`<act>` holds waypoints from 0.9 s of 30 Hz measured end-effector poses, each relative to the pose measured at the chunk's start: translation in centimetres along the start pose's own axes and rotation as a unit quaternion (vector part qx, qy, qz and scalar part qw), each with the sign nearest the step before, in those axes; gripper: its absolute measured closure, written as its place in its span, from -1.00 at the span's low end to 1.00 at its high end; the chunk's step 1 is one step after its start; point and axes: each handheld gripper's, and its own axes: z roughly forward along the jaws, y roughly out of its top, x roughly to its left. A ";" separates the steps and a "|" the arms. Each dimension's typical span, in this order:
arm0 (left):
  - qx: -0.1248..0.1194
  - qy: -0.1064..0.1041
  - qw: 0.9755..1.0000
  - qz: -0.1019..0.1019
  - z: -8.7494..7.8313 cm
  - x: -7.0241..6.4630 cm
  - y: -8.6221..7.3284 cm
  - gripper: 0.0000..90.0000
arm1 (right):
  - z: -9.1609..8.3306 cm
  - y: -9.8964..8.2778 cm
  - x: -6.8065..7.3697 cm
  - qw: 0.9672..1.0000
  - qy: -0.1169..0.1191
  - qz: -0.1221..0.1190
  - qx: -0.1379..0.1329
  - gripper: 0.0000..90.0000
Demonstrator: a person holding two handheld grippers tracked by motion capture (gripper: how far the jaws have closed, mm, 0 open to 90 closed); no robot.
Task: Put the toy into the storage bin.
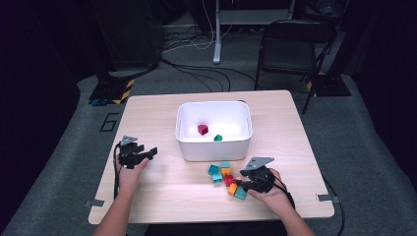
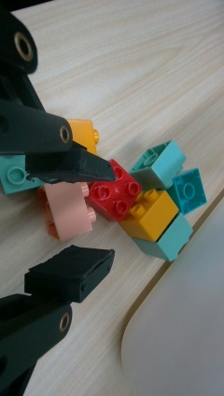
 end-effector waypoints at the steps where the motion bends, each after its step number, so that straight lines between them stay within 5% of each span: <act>1: 0.000 -0.001 1.000 0.001 0.0 0.0 0.0 -0.26 | 0.0 0.0 0.0 1.000 0.001 -0.002 -0.001 0.22; 27: 0.003 -0.002 1.000 0.002 0.2 -0.2 0.1 -0.26 | 0.9 -0.7 -1.3 1.000 -0.009 0.028 0.009 0.27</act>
